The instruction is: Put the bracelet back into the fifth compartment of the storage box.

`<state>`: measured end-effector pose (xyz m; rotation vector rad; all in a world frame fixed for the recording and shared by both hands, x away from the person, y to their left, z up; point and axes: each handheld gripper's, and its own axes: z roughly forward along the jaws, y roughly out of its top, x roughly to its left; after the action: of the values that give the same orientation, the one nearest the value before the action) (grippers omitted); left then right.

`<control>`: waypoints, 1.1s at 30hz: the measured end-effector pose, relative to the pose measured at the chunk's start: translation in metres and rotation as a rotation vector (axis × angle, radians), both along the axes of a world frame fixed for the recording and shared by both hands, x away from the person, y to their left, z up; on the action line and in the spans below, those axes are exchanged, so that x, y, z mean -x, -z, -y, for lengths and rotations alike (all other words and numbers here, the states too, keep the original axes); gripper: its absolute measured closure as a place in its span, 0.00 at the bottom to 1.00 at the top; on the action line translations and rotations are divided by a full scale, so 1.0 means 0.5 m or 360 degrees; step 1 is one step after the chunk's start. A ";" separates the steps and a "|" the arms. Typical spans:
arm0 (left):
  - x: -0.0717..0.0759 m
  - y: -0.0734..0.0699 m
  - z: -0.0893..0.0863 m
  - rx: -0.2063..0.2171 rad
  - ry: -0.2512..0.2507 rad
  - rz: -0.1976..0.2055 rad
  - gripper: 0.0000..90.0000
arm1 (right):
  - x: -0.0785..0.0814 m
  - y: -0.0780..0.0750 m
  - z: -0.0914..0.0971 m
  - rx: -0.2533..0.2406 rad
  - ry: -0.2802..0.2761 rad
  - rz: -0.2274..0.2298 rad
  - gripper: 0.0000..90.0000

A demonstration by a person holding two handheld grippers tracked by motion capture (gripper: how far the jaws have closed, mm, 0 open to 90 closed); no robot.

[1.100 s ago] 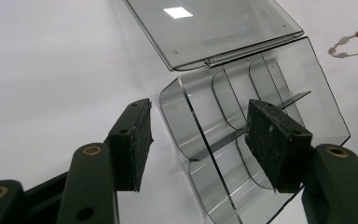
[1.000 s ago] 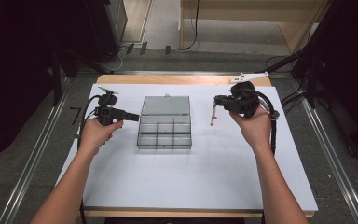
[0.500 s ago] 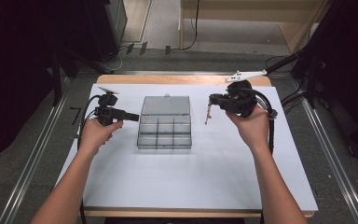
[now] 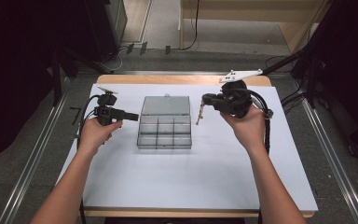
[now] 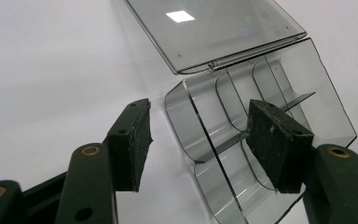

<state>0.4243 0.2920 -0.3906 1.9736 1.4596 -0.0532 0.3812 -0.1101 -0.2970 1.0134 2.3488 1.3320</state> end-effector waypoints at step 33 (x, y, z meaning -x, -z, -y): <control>-0.001 -0.001 -0.005 0.0004 -0.0009 0.0018 0.46 | 0.027 0.006 -0.095 0.0023 -0.0196 -0.0013 0.94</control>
<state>0.4246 0.2943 -0.3898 1.9644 1.4573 -0.0409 0.3675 -0.0625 -0.3002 0.8842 2.4586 1.3544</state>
